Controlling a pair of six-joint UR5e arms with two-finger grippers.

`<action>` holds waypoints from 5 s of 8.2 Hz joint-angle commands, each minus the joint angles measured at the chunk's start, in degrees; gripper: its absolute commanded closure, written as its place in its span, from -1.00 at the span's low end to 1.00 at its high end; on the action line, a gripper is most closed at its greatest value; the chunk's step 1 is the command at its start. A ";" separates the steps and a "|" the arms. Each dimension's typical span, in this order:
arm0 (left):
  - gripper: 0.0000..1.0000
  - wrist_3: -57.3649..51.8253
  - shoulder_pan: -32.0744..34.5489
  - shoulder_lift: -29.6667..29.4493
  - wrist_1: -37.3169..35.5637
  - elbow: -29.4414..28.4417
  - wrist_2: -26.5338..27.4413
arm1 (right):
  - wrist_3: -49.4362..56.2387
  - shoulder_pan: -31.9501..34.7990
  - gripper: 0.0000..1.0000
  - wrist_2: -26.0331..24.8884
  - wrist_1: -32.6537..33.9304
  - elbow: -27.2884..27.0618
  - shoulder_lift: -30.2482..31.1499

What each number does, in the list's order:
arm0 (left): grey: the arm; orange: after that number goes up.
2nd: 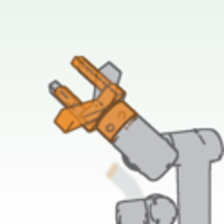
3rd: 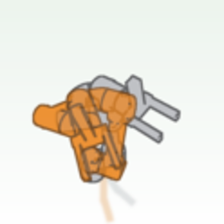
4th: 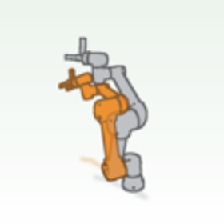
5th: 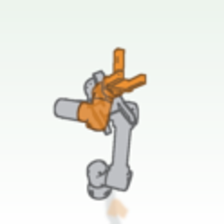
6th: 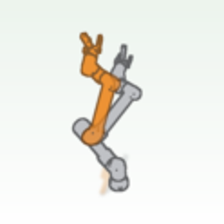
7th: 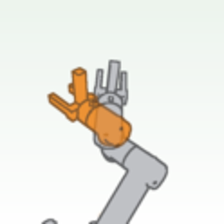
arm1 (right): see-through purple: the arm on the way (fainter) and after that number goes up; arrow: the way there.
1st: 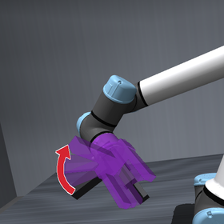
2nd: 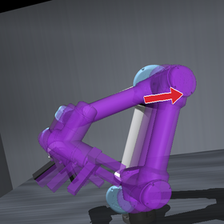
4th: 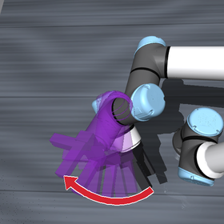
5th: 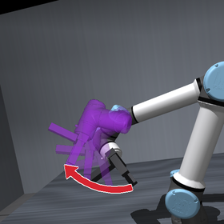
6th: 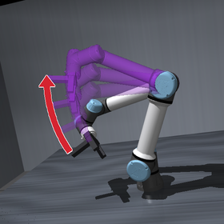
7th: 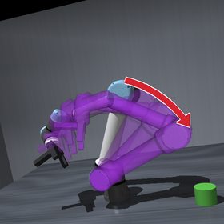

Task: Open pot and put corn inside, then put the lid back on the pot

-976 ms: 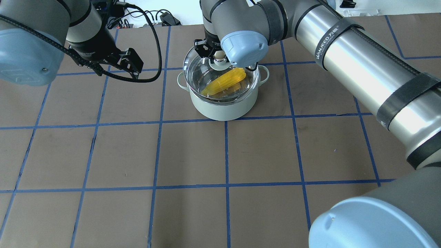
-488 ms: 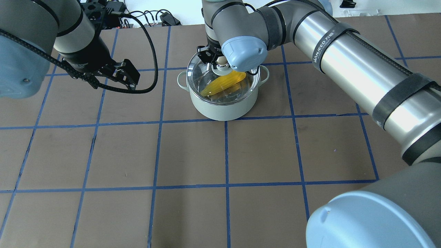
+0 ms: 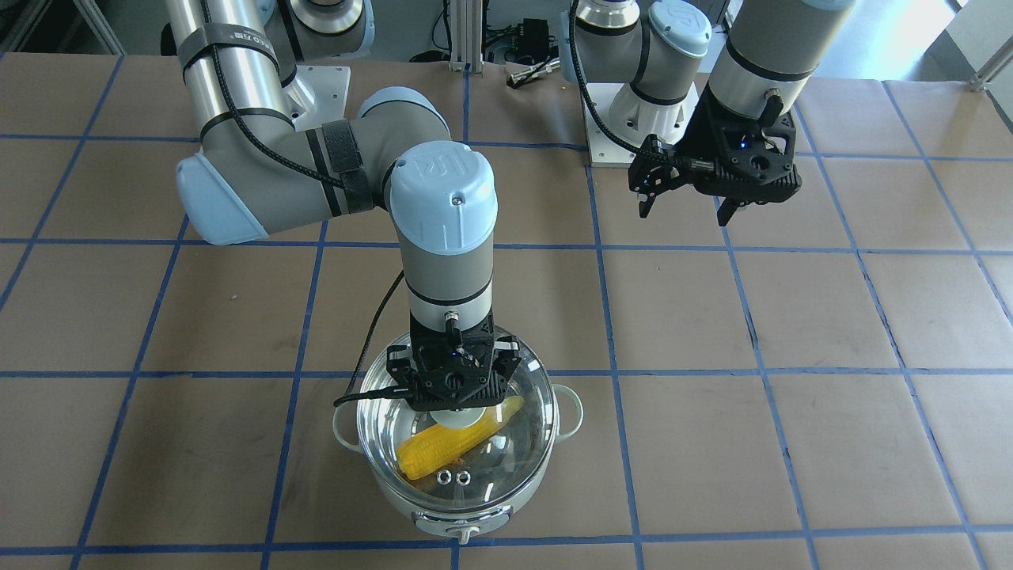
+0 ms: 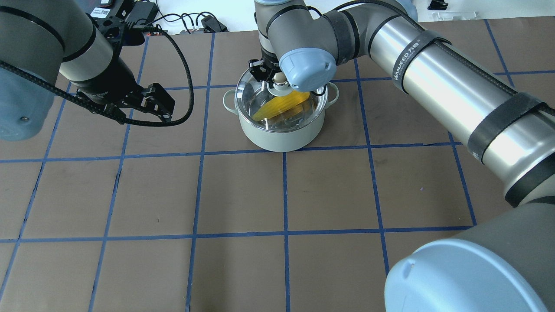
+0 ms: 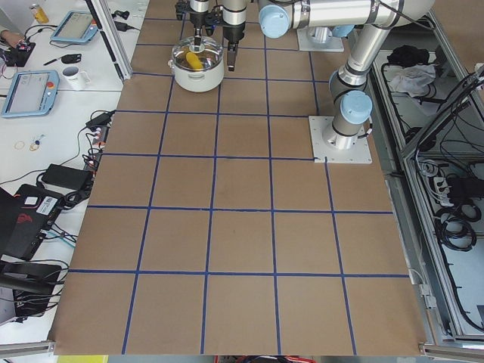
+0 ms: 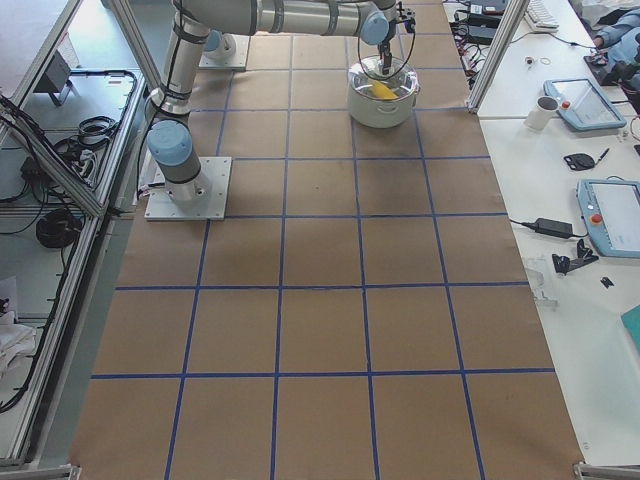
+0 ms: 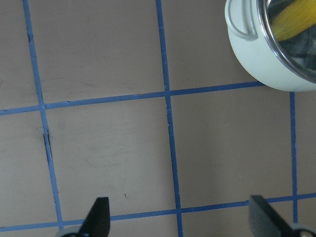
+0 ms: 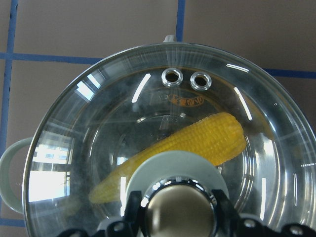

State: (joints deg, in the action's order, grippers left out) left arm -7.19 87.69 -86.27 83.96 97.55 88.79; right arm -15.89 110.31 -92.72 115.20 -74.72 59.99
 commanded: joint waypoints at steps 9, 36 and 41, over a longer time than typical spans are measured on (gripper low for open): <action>-1.00 0.16 -0.33 -1.00 -0.20 0.45 -0.02 | -0.28 0.00 0.24 0.26 2.48 -0.61 -0.58; -1.00 0.34 -0.33 -1.09 -0.81 0.53 -0.02 | 1.39 -6.22 -1.00 -3.43 -11.61 -11.57 24.06; -1.00 0.42 -0.33 -1.18 -0.81 0.53 -0.10 | 7.52 -12.56 -1.00 -2.73 -21.16 -13.79 30.89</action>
State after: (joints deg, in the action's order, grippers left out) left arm -6.78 87.36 -87.41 83.15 98.08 88.68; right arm -11.27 99.46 -95.76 94.91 -88.24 89.97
